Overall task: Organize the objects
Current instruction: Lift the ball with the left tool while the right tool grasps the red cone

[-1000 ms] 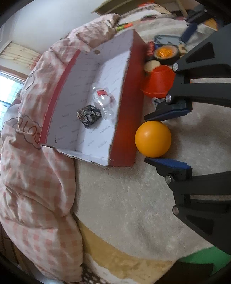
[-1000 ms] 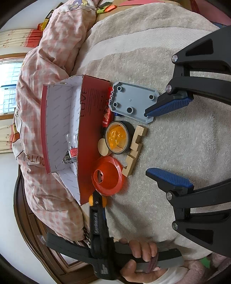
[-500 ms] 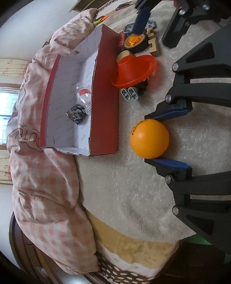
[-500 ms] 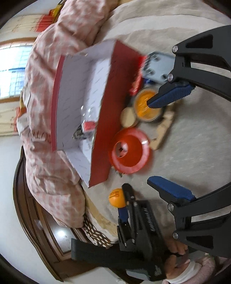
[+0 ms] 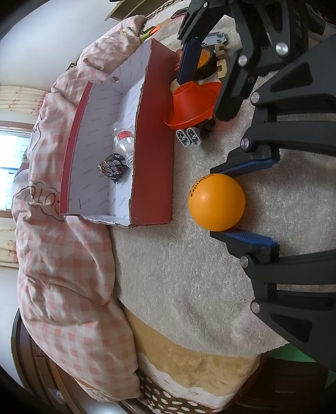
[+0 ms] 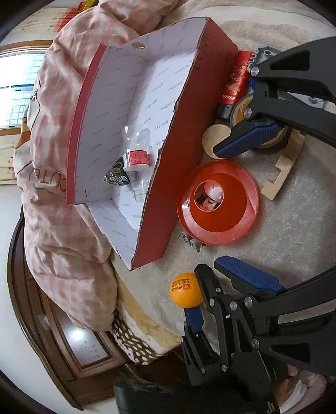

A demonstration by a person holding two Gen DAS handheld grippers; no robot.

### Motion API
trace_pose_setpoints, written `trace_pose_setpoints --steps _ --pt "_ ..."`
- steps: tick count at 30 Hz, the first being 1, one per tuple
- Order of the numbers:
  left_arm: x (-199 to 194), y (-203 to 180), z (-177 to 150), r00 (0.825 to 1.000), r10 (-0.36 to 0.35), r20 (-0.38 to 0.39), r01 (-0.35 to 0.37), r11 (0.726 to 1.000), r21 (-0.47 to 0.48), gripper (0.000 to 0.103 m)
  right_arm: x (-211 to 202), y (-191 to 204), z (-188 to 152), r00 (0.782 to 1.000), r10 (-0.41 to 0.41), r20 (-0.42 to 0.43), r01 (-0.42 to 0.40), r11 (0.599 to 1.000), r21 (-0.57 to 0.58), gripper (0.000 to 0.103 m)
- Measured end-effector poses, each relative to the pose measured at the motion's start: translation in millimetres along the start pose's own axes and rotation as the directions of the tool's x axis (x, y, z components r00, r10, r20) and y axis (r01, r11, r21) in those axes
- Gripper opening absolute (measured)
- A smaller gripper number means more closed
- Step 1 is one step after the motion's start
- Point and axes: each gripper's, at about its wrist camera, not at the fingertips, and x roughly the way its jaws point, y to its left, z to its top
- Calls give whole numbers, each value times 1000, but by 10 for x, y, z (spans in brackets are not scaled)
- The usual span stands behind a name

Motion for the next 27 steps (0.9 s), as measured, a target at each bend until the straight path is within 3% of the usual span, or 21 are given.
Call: trace_pose_setpoints --steps 3,4,27 --pt "1 5 3 1000 -3 1 3 1000 -2 39 20 -8 10 1000 3 -1 -3 1000 8 70" --pt "1 5 4 1000 -4 1 4 1000 -3 39 26 -20 7 1000 12 -7 -12 1000 17 58" --pt "-135 -80 -18 999 -40 -6 41 999 22 38 -493 -10 -215 994 50 102 -58 995 83 58"
